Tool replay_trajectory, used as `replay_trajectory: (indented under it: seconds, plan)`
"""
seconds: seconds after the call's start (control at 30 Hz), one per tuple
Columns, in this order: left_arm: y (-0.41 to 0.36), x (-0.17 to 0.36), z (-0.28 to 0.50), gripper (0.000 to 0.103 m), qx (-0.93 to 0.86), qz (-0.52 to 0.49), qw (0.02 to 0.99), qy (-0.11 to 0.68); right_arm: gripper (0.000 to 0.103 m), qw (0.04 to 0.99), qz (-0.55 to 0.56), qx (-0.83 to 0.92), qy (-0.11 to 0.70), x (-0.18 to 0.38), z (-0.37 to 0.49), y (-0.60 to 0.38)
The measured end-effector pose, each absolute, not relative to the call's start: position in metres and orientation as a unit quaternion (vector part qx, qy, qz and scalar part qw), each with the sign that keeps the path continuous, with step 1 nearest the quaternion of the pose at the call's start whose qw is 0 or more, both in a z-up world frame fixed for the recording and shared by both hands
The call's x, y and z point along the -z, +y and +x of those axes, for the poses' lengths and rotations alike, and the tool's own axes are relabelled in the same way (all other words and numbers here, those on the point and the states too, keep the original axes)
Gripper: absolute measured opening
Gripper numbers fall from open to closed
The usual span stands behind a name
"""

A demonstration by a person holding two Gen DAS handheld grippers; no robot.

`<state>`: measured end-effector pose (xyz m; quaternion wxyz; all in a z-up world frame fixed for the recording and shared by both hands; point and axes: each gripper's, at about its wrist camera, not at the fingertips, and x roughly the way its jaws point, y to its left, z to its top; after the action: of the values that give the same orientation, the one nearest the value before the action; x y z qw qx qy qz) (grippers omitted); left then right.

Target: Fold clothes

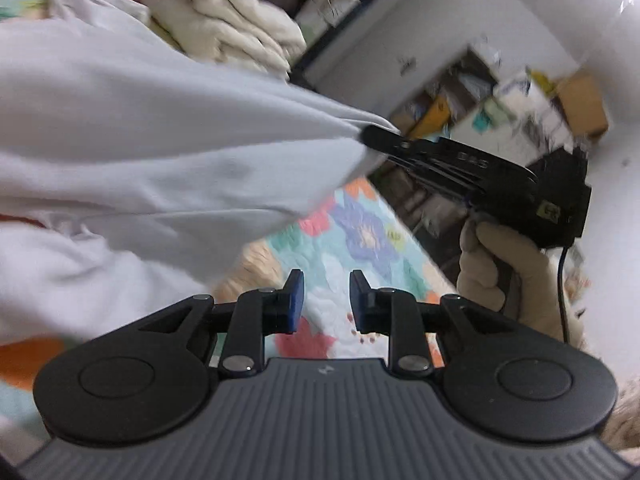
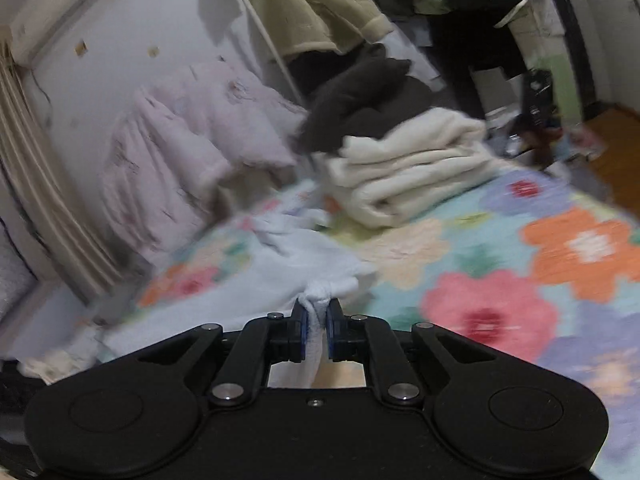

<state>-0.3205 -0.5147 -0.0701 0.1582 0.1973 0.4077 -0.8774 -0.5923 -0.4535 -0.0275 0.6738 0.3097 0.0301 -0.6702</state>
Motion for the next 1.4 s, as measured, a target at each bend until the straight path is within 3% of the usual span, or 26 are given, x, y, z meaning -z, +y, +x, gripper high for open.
replay_trajectory:
  seconds: [0.17,0.23,0.37,0.53,0.63,0.7,0.77,0.83,0.87,0.9,0.97,1.07,1.13,1.27,1.37,1.4]
  plan:
    - [-0.510,0.074,-0.311,0.029,0.876,0.222,0.183,0.387,0.010,0.630,0.264,0.716,0.144,0.069,-0.597,-0.465]
    - [-0.514,0.071,-0.283,0.037,0.872,0.220,0.219,0.378,0.010,0.618,0.262,0.721,0.172,0.090,-0.598,-0.471]
    - [-0.519,0.064,-0.222,0.044,0.855,0.240,0.319,0.332,0.010,0.601,0.269,0.727,0.195,0.116,-0.601,-0.488]
    - [-0.527,0.076,-0.171,0.051,0.826,0.225,0.380,0.350,0.016,0.583,0.302,0.730,0.191,0.122,-0.609,-0.493]
    - [-0.528,0.086,-0.164,0.056,0.818,0.220,0.387,0.365,0.036,0.579,0.300,0.735,0.183,0.108,-0.607,-0.480]
    - [-0.527,0.091,-0.172,0.074,0.820,0.218,0.388,0.359,0.045,0.580,0.291,0.739,0.181,0.095,-0.604,-0.468]
    - [-0.528,0.099,-0.182,0.083,0.820,0.213,0.392,0.358,0.051,0.588,0.289,0.737,0.168,0.083,-0.602,-0.455]
    - [-0.526,0.112,-0.199,0.079,0.816,0.247,0.398,0.339,0.054,0.603,0.299,0.724,0.151,0.073,-0.598,-0.445]
    - [-0.522,0.114,-0.206,0.064,0.816,0.263,0.406,0.316,0.055,0.613,0.306,0.714,0.143,0.070,-0.596,-0.441]
    - [-0.518,0.112,-0.209,0.035,0.824,0.268,0.402,0.297,0.055,0.624,0.312,0.703,0.137,0.068,-0.591,-0.437]
    - [-0.511,0.107,-0.215,0.001,0.837,0.278,0.393,0.261,0.055,0.650,0.323,0.675,0.133,0.066,-0.582,-0.430]
    - [-0.506,0.092,-0.206,0.000,0.857,0.205,0.340,0.329,0.055,0.701,0.338,0.613,0.133,0.066,-0.568,-0.419]
    - [-0.500,0.079,-0.215,0.000,0.871,0.181,0.316,0.330,0.055,0.736,0.360,0.562,0.117,0.066,-0.562,-0.409]
    - [-0.482,0.060,-0.245,0.000,0.885,0.190,0.303,0.297,0.055,0.749,0.444,0.490,0.046,0.085,-0.563,-0.402]
    - [-0.474,0.054,-0.254,0.005,0.870,0.248,0.351,0.242,0.056,0.745,0.428,0.505,0.081,0.095,-0.550,-0.407]
    - [-0.474,0.056,-0.249,0.015,0.861,0.265,0.369,0.229,0.056,0.746,0.416,0.510,0.098,0.097,-0.545,-0.409]
